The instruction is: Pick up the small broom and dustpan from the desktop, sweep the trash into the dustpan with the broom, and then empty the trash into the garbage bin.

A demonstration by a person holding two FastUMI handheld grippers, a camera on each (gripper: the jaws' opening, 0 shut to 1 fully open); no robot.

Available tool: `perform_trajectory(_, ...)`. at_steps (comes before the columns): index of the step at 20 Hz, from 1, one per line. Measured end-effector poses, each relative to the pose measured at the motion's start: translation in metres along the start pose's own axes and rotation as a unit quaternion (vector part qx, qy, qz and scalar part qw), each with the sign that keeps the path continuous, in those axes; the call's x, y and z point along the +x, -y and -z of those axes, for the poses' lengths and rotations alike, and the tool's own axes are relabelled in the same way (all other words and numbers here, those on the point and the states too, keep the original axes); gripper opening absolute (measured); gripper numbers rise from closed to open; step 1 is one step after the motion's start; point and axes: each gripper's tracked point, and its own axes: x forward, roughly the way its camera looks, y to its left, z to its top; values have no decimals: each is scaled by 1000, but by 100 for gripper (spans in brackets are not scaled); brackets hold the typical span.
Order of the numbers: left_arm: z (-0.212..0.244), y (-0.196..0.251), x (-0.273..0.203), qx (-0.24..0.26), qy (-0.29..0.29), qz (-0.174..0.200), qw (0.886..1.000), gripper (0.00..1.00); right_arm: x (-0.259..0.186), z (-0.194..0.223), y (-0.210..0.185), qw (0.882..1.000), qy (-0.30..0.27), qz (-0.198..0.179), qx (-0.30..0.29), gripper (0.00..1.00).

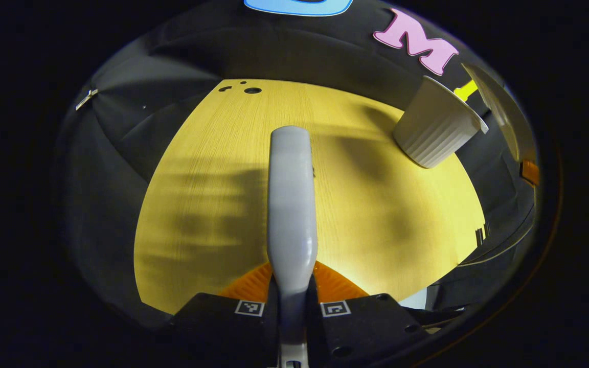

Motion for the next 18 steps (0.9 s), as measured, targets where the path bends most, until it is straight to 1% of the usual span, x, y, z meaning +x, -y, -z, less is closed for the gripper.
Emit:
perform_trajectory(3, 7, 3, 9, 5, -14, 0, 1000, 25, 25, 42, -11, 999, -44, -2, 4, 36)
perform_trajectory(6, 10, 2, 17, 35, -26, -24, 999, 26, 64, 83, -13, 996, -93, -4, 13, 36)
perform_trajectory(7, 12, 3, 20, 38, -31, -27, 998, 26, 76, 94, -10, 994, -107, -1, 11, 36)
perform_trajectory(8, 13, 4, 25, 35, -37, -27, 998, 29, 85, 106, -6, 993, -120, 3, 7, 36)
perform_trajectory(9, 12, 4, 32, 32, -41, -28, 998, 26, 94, 116, -3, 991, -132, 8, 2, 36)
perform_trajectory(10, 11, 2, 34, 30, -45, -32, 998, 26, 101, 126, -1, 990, -139, 11, -2, 36)
perform_trajectory(11, 11, 3, 34, 30, -50, -38, 998, 29, 108, 136, 2, 989, -146, 14, -6, 36)
perform_trajectory(13, 12, 6, 38, 33, -62, -50, 996, 29, 117, 148, 6, 987, -157, 17, -9, 36)
perform_trajectory(14, 12, 8, 42, 33, -72, -53, 995, 27, 121, 151, 8, 986, -163, 18, -8, 36)
perform_trajectory(15, 13, 9, 45, 29, -82, -54, 995, 27, 124, 152, 9, 986, -168, 20, -8, 36)
perform_trajectory(16, 13, 10, 46, 23, -87, -55, 994, 30, 128, 153, 8, 985, -172, 21, -9, 36)
perform_trajectory(17, 12, 9, 50, 24, -86, -56, 994, 28, 132, 155, 8, 984, -176, 22, -12, 36)
perform_trajectory(18, 11, 8, 53, 28, -88, -59, 994, 28, 134, 158, 9, 984, -179, 21, -16, 37)
